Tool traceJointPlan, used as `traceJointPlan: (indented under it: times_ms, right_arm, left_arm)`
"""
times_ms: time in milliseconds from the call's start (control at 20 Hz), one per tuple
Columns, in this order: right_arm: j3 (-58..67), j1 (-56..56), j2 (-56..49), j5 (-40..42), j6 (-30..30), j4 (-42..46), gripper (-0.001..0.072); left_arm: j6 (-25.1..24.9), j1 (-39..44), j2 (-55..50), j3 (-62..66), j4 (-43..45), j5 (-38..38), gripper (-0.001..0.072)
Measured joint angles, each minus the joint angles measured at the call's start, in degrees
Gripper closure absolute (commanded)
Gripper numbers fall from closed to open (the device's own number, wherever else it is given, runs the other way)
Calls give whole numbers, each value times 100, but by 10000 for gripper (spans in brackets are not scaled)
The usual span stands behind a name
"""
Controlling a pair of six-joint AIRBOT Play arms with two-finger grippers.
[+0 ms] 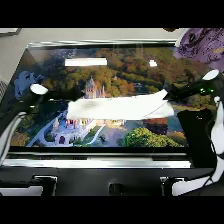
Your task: Fold the clothes and pants, and hang the long-sleeved shirts on hangers.
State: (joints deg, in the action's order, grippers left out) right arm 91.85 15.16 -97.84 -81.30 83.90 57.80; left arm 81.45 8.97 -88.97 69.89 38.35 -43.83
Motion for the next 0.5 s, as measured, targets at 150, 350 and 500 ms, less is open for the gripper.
traceJointPlan:
  times_ms: [150,350,500]
  right_arm:
    - [0,-2,682,-199,251,105,678]
    - [0,-2,1436,-420,476,160,678]
    - [2,-2,1867,-546,601,179,678]
  left_arm:
    - [17,826,-444,94,-645,452,685]
    - [103,1794,-1266,828,-1047,501,685]
    - [367,2306,-2006,1762,-1158,234,686]
